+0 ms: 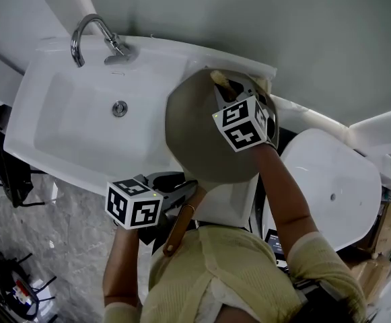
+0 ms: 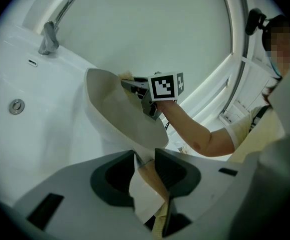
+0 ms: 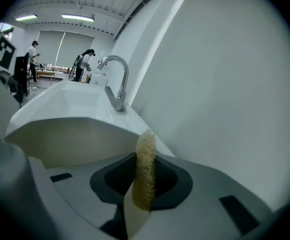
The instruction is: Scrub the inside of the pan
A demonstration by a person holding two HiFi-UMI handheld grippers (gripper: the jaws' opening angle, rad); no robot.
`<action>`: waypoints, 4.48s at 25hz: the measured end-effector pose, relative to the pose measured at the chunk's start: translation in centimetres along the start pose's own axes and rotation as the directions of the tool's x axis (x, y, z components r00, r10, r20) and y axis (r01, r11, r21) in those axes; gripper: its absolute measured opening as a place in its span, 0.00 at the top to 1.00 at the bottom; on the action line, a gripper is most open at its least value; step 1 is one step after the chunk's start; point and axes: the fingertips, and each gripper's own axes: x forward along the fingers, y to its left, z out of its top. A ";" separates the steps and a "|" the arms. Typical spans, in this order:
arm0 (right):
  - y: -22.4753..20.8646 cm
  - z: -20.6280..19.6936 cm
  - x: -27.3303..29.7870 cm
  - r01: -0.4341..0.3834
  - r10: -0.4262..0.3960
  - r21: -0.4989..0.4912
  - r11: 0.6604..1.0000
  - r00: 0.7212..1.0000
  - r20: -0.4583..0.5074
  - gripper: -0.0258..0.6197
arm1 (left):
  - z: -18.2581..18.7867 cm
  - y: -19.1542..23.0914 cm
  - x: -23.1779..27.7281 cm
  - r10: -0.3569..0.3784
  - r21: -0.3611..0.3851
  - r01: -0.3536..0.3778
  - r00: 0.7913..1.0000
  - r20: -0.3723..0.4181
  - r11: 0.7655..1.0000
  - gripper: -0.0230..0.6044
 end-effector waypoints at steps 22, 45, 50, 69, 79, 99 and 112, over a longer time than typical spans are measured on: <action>2.9 -0.4 3.6 -0.031 0.031 0.023 0.999 1.000 -0.002 0.83 | -0.1 0.0 0.0 0.029 0.032 -0.029 1.000 -0.009 0.999 0.68; 8.2 0.7 3.0 -0.261 0.259 0.030 0.965 0.964 0.068 0.83 | -0.1 -0.1 -0.1 0.041 0.044 -0.040 0.999 -0.010 0.998 0.68; 10.0 1.0 2.5 -0.332 0.333 -0.035 0.943 0.939 0.081 0.83 | -0.1 0.0 -0.1 0.041 0.042 -0.041 0.999 -0.008 0.998 0.68; 14.4 1.0 -0.4 -0.525 0.542 -0.175 0.833 0.837 0.069 0.83 | -0.1 -0.1 -0.1 0.039 0.041 -0.039 0.999 0.000 0.998 0.68; 16.7 -0.1 -2.4 -0.636 0.653 -0.215 0.741 0.758 0.009 0.83 | 0.0 -0.1 -0.1 0.036 0.040 -0.036 0.999 0.001 0.999 0.68; 19.1 -4.1 -7.7 -0.834 0.820 -0.236 0.498 0.542 -0.182 0.83 | 0.0 -0.1 0.0 0.027 0.046 -0.026 1.000 -0.006 0.999 0.68; 13.0 -4.2 -6.6 -0.699 0.686 -0.260 0.666 0.711 -0.155 0.83 | 0.0 -0.1 0.0 0.027 0.057 -0.026 1.000 -0.014 0.998 0.68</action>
